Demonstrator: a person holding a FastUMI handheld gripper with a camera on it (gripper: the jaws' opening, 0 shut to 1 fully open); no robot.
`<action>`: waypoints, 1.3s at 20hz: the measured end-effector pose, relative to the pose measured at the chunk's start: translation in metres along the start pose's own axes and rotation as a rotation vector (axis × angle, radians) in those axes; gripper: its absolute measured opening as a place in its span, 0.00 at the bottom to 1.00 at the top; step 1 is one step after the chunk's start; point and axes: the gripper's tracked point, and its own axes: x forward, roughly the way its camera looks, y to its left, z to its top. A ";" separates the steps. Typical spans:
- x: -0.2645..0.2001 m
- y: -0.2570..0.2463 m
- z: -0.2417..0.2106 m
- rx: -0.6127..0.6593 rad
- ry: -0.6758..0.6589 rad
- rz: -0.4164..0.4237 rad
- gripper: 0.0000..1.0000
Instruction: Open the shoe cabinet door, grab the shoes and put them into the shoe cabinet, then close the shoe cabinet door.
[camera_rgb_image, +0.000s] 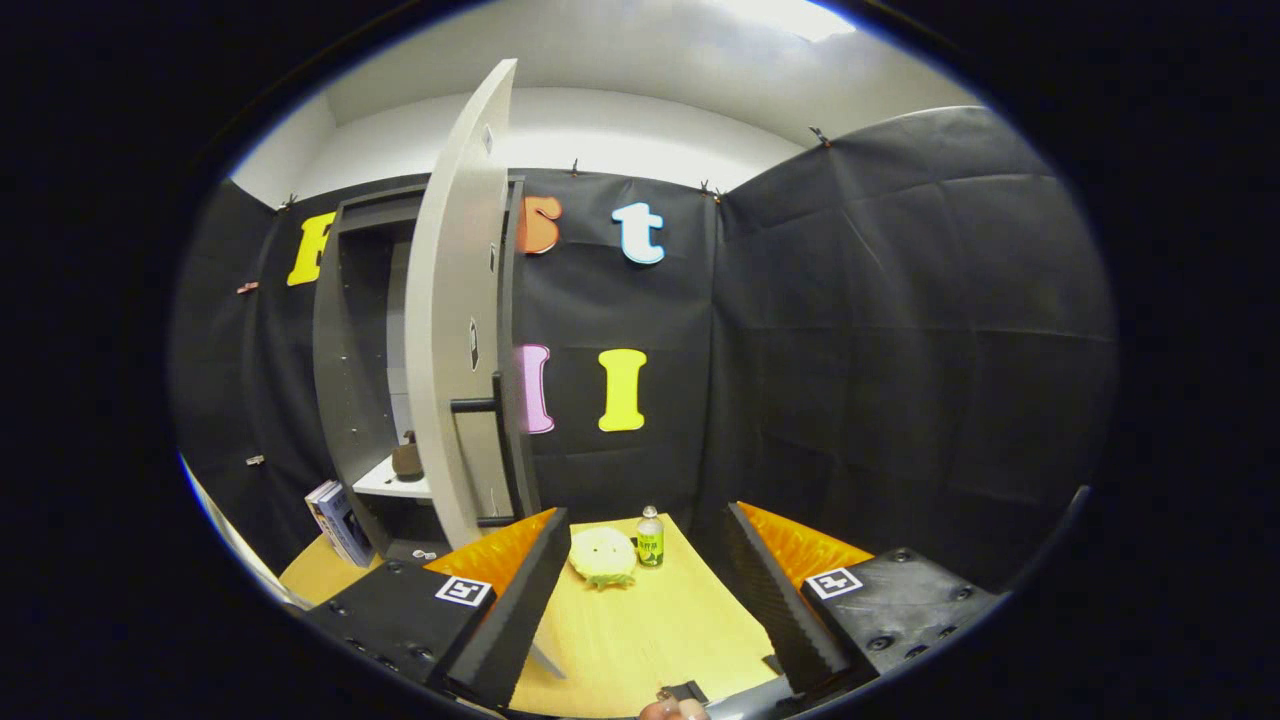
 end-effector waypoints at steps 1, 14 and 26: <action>0.012 -0.001 0.001 -0.002 0.000 0.034 0.98; 0.100 0.040 -0.010 -0.061 0.030 0.259 0.94; 0.065 0.129 -0.012 -0.061 0.009 0.234 0.94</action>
